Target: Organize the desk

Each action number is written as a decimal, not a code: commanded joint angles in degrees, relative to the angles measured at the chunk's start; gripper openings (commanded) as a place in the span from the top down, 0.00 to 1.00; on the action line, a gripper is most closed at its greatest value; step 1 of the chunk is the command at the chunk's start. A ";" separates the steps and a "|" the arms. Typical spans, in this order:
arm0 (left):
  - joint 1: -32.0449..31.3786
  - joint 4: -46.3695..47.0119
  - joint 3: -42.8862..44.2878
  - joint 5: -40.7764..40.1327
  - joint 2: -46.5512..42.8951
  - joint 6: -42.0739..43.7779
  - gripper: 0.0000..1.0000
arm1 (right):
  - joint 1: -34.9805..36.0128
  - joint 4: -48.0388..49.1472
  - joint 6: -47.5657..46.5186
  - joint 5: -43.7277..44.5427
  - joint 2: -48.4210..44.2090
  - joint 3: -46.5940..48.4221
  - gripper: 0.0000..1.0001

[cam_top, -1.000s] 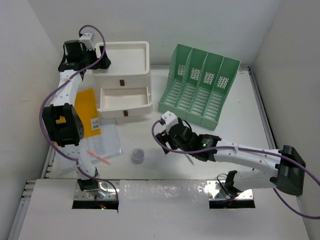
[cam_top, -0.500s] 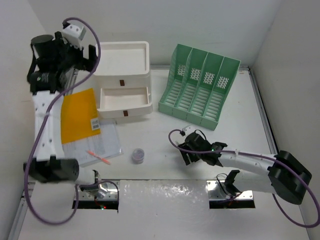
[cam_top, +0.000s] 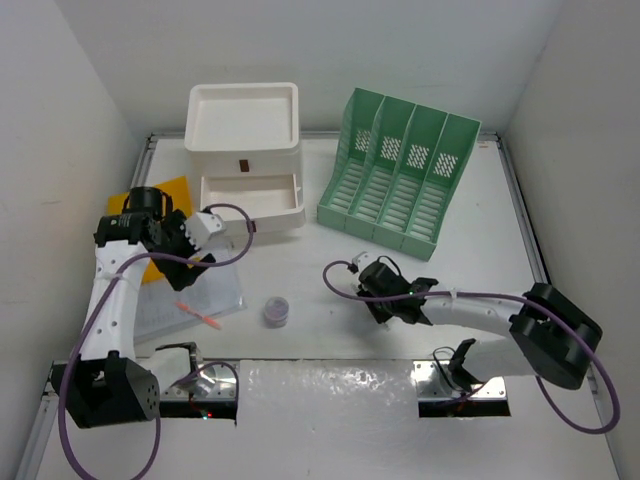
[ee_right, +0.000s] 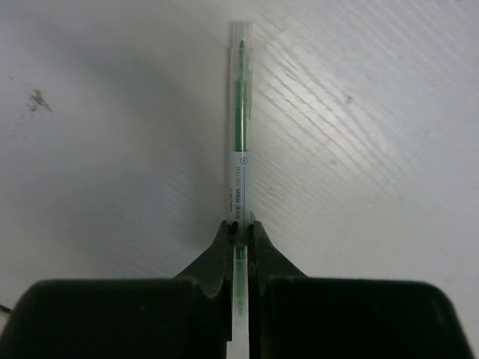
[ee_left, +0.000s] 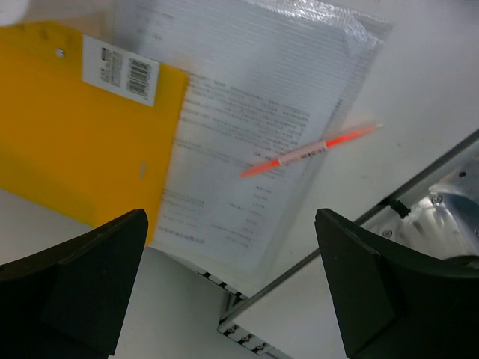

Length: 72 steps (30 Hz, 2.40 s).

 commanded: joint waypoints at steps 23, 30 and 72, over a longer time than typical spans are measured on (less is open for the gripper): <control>-0.15 -2.27 -15.78 -3.43 -3.44 10.88 0.08 | 1.31 -19.05 -53.09 -7.44 52.19 98.90 0.75; -0.15 -1.65 -17.37 -1.77 -1.24 19.65 0.07 | 0.43 -13.26 -51.78 -4.99 49.75 94.80 0.20; -3.49 -0.14 -14.25 21.24 10.72 30.52 1.00 | 0.43 4.41 -40.35 -4.20 13.01 50.94 0.16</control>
